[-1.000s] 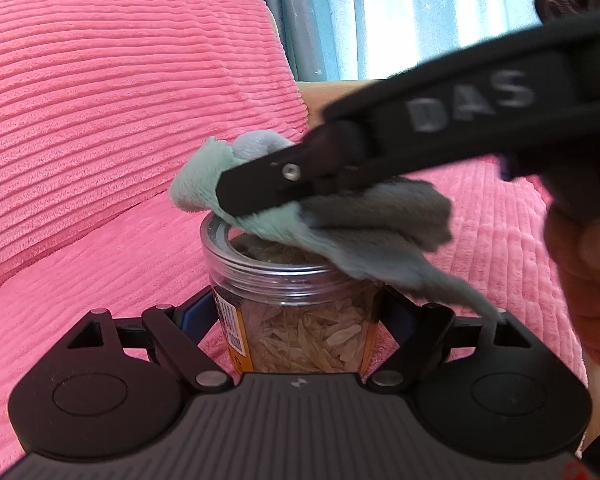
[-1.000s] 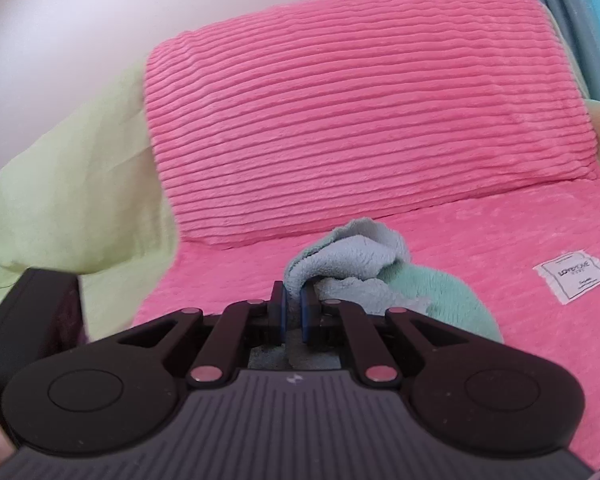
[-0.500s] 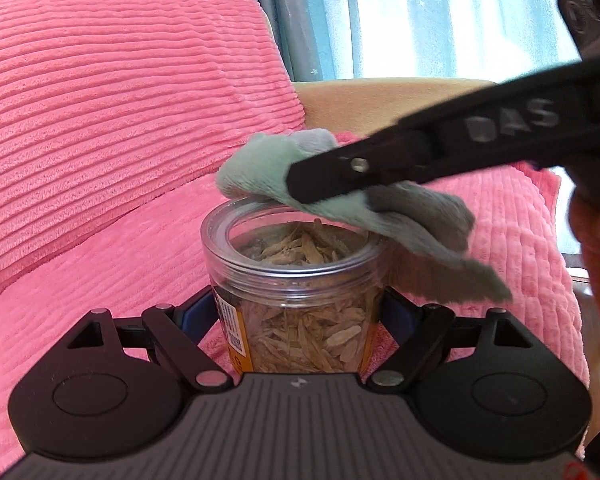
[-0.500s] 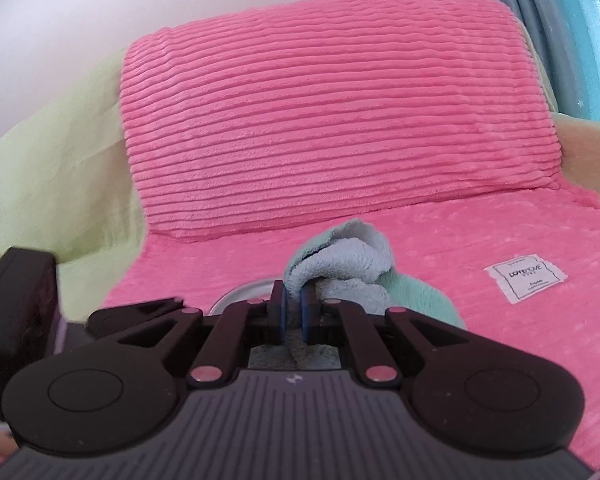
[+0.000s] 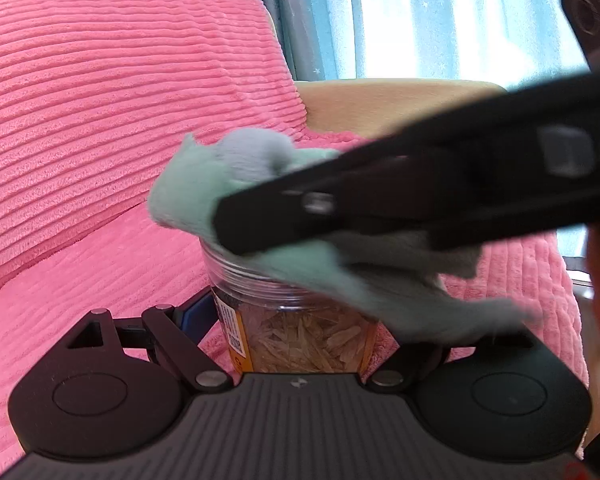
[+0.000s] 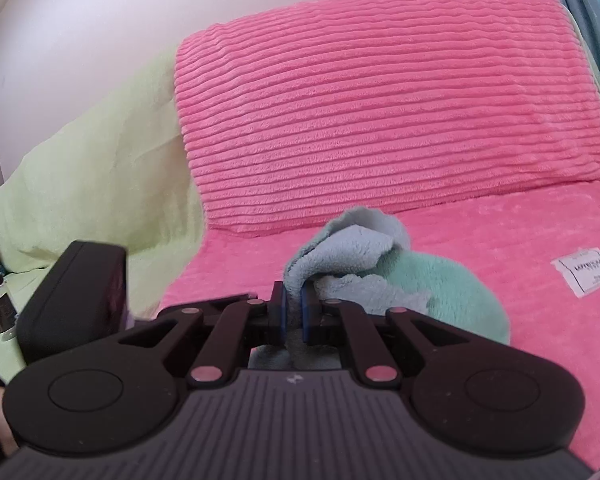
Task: Clean container
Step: 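Wipe the cloth around the jar rim with the right gripper while the left holds the jar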
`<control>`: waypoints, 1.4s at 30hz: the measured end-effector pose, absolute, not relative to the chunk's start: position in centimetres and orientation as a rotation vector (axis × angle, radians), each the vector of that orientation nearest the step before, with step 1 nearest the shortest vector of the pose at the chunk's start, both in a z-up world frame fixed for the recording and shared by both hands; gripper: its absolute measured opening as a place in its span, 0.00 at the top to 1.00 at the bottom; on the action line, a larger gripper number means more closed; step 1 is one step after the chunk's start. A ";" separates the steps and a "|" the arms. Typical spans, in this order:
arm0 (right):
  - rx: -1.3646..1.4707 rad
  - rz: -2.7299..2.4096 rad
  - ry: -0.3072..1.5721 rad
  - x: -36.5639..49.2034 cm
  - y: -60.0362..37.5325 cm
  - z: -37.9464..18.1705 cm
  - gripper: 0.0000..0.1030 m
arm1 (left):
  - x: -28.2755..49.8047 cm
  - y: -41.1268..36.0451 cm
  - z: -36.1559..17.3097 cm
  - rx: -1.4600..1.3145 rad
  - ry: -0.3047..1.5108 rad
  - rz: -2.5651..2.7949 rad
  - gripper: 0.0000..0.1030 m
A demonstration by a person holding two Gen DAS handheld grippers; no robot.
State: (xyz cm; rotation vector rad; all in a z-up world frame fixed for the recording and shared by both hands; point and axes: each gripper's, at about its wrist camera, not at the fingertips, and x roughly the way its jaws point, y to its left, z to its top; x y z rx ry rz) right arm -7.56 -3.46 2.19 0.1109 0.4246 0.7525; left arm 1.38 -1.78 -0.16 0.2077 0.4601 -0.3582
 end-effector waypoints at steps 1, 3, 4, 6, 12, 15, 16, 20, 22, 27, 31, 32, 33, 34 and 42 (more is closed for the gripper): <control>0.111 0.745 0.420 -7.3 -3.4 2.1 0.95 | 1.4 -1.8 -0.1 0.207 0.460 -0.358 0.18; 0.114 0.731 0.412 -6.9 -3.2 2.1 0.96 | 1.7 -1.8 -0.1 0.201 0.462 -0.359 0.18; 0.115 0.723 0.408 -6.6 -3.2 2.0 0.96 | 1.8 -1.8 -0.1 0.201 0.463 -0.360 0.18; 0.115 0.699 0.404 -6.4 -3.4 2.0 0.96 | 1.7 -2.0 0.0 0.206 0.461 -0.359 0.18; 0.109 0.618 0.399 -6.3 -4.7 2.0 0.96 | 1.3 -1.9 -0.2 0.214 0.458 -0.360 0.18; 0.104 0.599 0.403 -6.4 -5.4 2.0 0.96 | 1.0 -2.0 -0.2 0.218 0.456 -0.359 0.18; 0.106 0.594 0.405 -6.4 -5.5 1.9 0.96 | 0.9 -2.0 -0.2 0.221 0.456 -0.359 0.18; 0.101 0.585 0.409 -6.6 -6.0 2.0 0.96 | 0.6 -2.2 -0.3 0.232 0.452 -0.359 0.18; 0.105 0.583 0.413 -6.7 -6.1 1.9 0.96 | 0.6 -2.1 -0.3 0.235 0.451 -0.359 0.18; 0.117 0.582 0.427 -7.5 -6.3 2.0 0.95 | -1.6 -3.4 -0.6 0.238 0.452 -0.358 0.18; 0.119 0.610 0.439 -8.3 -6.3 2.0 0.95 | -0.7 -2.8 -0.4 0.232 0.453 -0.358 0.18; 0.124 0.623 0.443 -8.4 -6.3 2.0 0.95 | -0.5 -2.6 -0.4 0.231 0.453 -0.358 0.18; 0.130 0.638 0.446 -8.5 -6.3 2.0 0.95 | -0.4 -2.5 -0.3 0.230 0.453 -0.358 0.18; 0.135 0.649 0.448 -8.5 -6.3 2.0 0.95 | -0.2 -2.3 -0.4 0.229 0.453 -0.358 0.18; 0.132 0.715 0.447 -8.5 -5.4 1.9 0.94 | 1.6 -1.6 -0.2 0.218 0.454 -0.357 0.18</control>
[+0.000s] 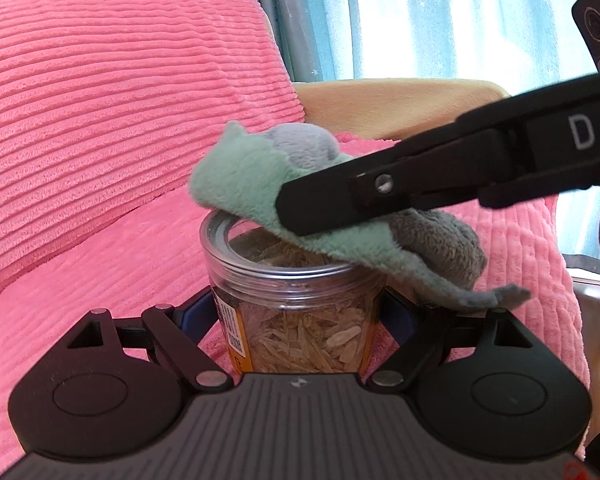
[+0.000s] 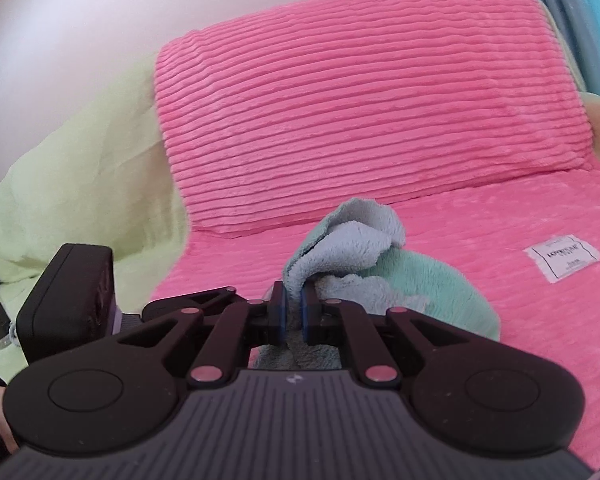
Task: Clean container
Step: 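Wipe the cloth around the jar rim with the right gripper while the left holds the jar, then keep rubbing the cloth over the jar rim with the right gripper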
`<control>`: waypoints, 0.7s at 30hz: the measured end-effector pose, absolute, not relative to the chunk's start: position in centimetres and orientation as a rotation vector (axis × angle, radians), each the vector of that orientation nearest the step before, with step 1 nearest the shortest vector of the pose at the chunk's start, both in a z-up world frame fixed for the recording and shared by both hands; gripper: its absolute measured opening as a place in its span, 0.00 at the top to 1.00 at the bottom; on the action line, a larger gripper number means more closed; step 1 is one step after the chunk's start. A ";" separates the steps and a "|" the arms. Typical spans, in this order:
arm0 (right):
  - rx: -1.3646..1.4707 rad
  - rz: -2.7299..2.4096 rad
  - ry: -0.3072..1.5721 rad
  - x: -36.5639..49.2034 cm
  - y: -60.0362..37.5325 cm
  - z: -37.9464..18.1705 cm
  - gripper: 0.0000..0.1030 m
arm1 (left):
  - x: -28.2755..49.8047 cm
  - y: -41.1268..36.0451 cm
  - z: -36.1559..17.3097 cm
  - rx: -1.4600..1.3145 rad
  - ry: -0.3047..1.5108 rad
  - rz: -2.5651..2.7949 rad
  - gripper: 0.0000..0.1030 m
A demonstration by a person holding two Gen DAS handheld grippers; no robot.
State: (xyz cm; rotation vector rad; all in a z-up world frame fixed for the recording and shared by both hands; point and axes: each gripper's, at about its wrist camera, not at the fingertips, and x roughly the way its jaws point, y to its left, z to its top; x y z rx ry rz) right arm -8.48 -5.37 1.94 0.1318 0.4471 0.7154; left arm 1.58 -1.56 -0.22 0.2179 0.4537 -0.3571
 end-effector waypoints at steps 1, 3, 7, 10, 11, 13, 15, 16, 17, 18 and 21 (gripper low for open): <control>0.130 0.721 0.445 -8.5 -5.2 1.9 0.95 | 1.7 -1.5 -0.2 0.216 0.454 -0.357 0.18; 0.128 0.727 0.440 -8.3 -4.9 1.8 0.95 | 2.0 -1.4 -0.2 0.213 0.455 -0.356 0.18; 0.104 0.718 0.426 -7.7 -4.2 1.8 0.95 | 2.4 -1.4 -0.1 0.208 0.456 -0.354 0.18; 0.097 0.684 0.417 -7.4 -4.2 1.8 0.96 | 2.4 -1.6 -0.1 0.213 0.454 -0.353 0.18; 0.098 0.669 0.416 -7.3 -4.3 1.8 0.96 | 2.4 -1.6 -0.1 0.215 0.453 -0.353 0.18; 0.102 0.637 0.415 -7.1 -4.7 1.7 0.96 | 2.2 -1.8 -0.2 0.220 0.451 -0.353 0.18; 0.107 0.611 0.418 -7.1 -5.1 1.6 0.96 | 2.1 -1.9 -0.2 0.223 0.450 -0.353 0.18; 0.110 0.600 0.420 -7.1 -5.4 1.6 0.96 | 2.1 -2.0 -0.2 0.224 0.449 -0.354 0.18; 0.112 0.593 0.423 -7.1 -5.7 1.6 0.95 | 2.0 -2.1 -0.2 0.226 0.449 -0.354 0.18; 0.111 0.588 0.426 -7.2 -5.8 1.6 0.95 | 1.9 -2.1 -0.2 0.227 0.448 -0.354 0.18; 0.099 0.582 0.433 -7.8 -6.1 1.7 0.95 | 2.0 -2.3 -0.1 0.230 0.448 -0.356 0.18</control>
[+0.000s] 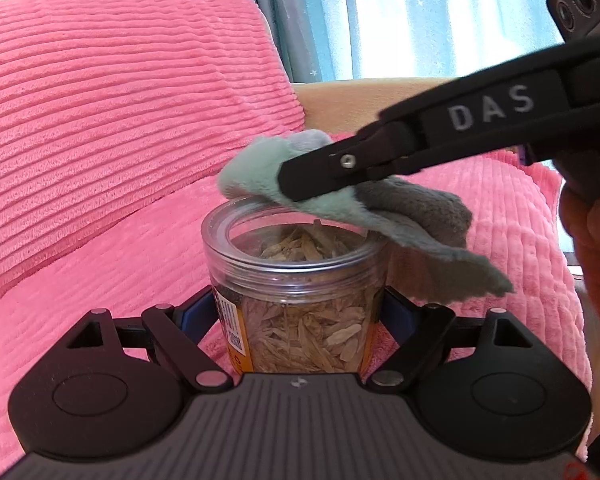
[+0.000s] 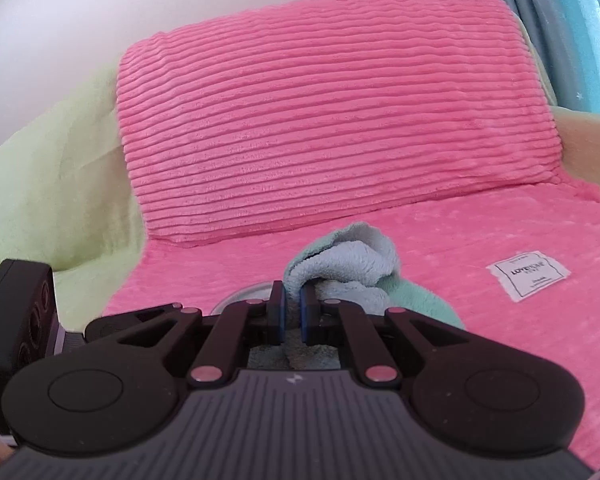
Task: Clean container
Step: 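Keep rubbing the cloth over the jar rim with the right gripper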
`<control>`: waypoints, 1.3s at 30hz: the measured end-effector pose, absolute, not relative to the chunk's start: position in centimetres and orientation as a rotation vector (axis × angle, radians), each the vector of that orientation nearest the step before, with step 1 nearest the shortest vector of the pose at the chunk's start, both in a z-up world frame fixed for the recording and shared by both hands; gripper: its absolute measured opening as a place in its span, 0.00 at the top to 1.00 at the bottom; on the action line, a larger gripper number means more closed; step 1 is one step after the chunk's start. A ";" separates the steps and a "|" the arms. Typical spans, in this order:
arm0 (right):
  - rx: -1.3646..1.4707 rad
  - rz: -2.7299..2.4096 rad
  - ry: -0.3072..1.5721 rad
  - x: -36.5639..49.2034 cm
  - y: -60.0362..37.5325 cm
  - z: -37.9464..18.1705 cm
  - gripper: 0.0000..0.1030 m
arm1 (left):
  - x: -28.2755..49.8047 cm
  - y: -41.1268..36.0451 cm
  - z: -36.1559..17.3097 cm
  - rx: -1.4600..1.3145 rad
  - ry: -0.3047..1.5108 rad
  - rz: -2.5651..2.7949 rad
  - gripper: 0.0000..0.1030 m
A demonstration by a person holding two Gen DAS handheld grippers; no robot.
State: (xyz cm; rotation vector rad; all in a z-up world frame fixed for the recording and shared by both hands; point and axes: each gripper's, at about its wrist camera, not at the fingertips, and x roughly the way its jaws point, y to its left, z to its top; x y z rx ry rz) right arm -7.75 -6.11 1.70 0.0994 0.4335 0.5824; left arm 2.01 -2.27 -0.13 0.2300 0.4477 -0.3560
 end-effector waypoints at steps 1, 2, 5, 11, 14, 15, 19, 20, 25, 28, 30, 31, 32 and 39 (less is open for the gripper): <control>0.097 0.584 0.436 -8.0 -6.2 1.7 0.95 | 2.0 -2.3 -0.1 0.230 0.448 -0.357 0.18; 0.096 0.588 0.439 -8.3 -6.2 1.7 0.95 | 1.9 -2.3 -0.1 0.229 0.448 -0.357 0.18; 0.099 0.611 0.448 -8.9 -6.3 1.9 0.95 | 2.1 -2.3 -0.1 0.225 0.449 -0.358 0.18; 0.104 0.676 0.453 -9.6 -5.7 1.8 0.94 | 2.4 -2.1 0.0 0.217 0.450 -0.359 0.18; 0.115 0.696 0.454 -9.8 -5.5 1.8 0.94 | 2.4 -2.2 0.0 0.215 0.451 -0.358 0.17; 0.114 0.697 0.453 -9.8 -5.4 1.7 0.94 | 2.5 -2.2 0.1 0.214 0.451 -0.358 0.17; 0.113 0.695 0.449 -9.7 -5.3 1.6 0.95 | 2.8 -2.3 0.2 0.212 0.452 -0.357 0.17; 0.110 0.694 0.446 -9.7 -5.2 1.6 0.95 | 2.8 -2.3 0.2 0.212 0.452 -0.356 0.17; 0.101 0.683 0.433 -9.5 -4.8 1.4 0.95 | 3.3 -1.6 0.3 0.212 0.451 -0.370 0.18; 0.093 0.664 0.426 -9.2 -4.6 1.3 0.95 | 3.3 -1.6 0.2 0.215 0.450 -0.370 0.18; 0.087 0.645 0.422 -8.9 -4.6 1.3 0.95 | 3.3 -1.6 0.2 0.216 0.449 -0.370 0.18; 0.085 0.634 0.421 -8.7 -4.6 1.3 0.95 | 3.3 -1.6 0.2 0.217 0.449 -0.370 0.18; 0.085 0.621 0.421 -8.6 -4.7 1.3 0.95 | 3.4 -1.6 0.2 0.219 0.448 -0.370 0.18; 0.079 0.564 0.432 -8.8 -5.6 1.2 0.95 | 3.8 -1.7 0.3 0.225 0.446 -0.372 0.18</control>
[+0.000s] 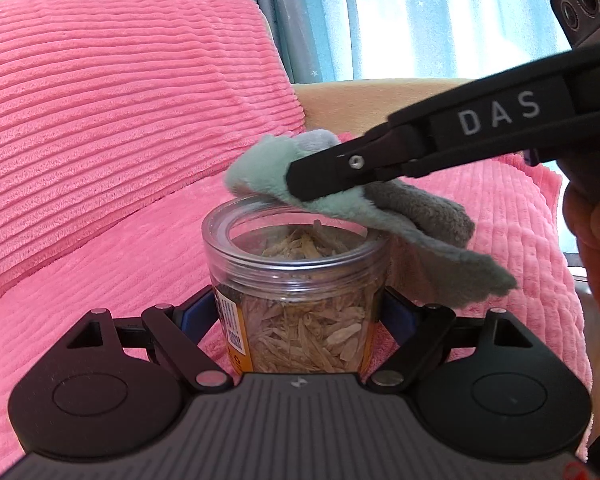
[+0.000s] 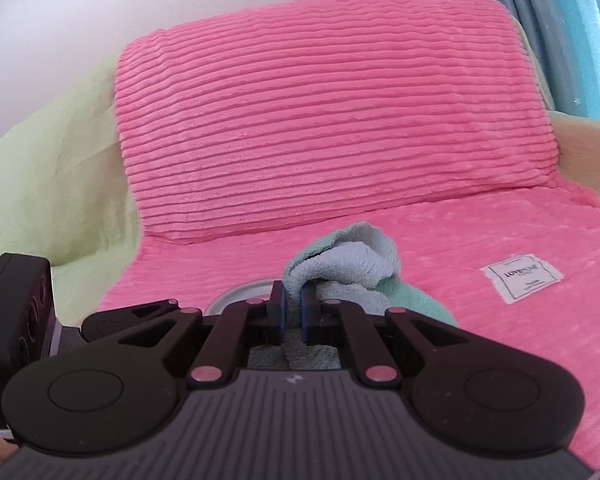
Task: Clean container
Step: 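Keep rubbing the cloth over the jar rim with the right gripper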
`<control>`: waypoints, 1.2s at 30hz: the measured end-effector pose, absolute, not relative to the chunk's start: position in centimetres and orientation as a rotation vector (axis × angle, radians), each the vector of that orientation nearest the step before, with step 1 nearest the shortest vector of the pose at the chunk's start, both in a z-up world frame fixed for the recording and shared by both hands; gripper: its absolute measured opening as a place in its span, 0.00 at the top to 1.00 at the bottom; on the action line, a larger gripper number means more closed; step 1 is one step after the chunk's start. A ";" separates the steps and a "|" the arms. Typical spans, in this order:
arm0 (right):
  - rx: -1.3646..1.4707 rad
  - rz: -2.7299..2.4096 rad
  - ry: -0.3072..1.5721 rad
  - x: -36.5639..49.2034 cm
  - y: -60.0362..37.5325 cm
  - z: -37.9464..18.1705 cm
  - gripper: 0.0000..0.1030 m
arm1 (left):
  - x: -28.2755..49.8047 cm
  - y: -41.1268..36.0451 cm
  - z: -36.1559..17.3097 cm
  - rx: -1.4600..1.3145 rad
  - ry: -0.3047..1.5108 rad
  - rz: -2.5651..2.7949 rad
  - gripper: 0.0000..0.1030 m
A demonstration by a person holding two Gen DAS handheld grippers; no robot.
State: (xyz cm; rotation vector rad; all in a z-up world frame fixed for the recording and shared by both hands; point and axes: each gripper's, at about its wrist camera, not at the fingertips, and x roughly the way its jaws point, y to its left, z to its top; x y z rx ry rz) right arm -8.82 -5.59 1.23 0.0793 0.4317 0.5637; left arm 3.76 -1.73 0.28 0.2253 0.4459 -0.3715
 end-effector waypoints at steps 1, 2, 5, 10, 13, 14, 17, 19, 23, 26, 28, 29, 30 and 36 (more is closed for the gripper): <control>0.074 0.563 0.434 -9.0 -5.6 1.2 0.95 | 3.8 -1.7 0.3 0.225 0.446 -0.372 0.18; 0.070 0.564 0.437 -9.2 -5.7 1.3 0.95 | 3.8 -1.7 0.3 0.224 0.446 -0.372 0.18; 0.070 0.582 0.445 -9.9 -5.7 1.3 0.95 | 4.0 -1.7 0.3 0.218 0.448 -0.374 0.17; 0.075 0.643 0.453 -10.7 -5.2 1.4 0.94 | 4.3 -1.8 0.5 0.216 0.450 -0.373 0.17; 0.070 0.671 0.450 -10.9 -4.6 1.4 0.94 | 4.5 -1.8 0.5 0.215 0.452 -0.371 0.17; 0.059 0.672 0.447 -11.0 -4.5 1.4 0.94 | 4.5 -1.8 0.5 0.215 0.452 -0.371 0.17; 0.037 0.671 0.440 -10.8 -4.4 1.5 0.95 | 4.6 -1.8 0.5 0.215 0.452 -0.370 0.17; 0.034 0.668 0.436 -10.7 -4.5 1.6 0.95 | 4.6 -1.9 0.5 0.219 0.451 -0.368 0.17; 0.030 0.657 0.431 -10.5 -4.7 1.6 0.95 | 4.6 -1.9 0.4 0.223 0.450 -0.367 0.17; 0.028 0.646 0.426 -10.4 -4.9 1.6 0.95 | 4.6 -1.9 0.4 0.224 0.449 -0.368 0.17; 0.023 0.637 0.424 -10.2 -4.9 1.7 0.95 | 4.6 -2.0 0.4 0.225 0.449 -0.368 0.17; 0.020 0.631 0.423 -10.2 -4.9 1.7 0.95 | 4.6 -2.0 0.4 0.226 0.449 -0.368 0.17; 0.018 0.625 0.423 -10.1 -5.1 1.8 0.95 | 4.6 -2.0 0.4 0.227 0.448 -0.368 0.17; 0.016 0.584 0.429 -9.6 -5.6 2.0 0.95 | 4.5 -2.1 0.4 0.236 0.445 -0.368 0.18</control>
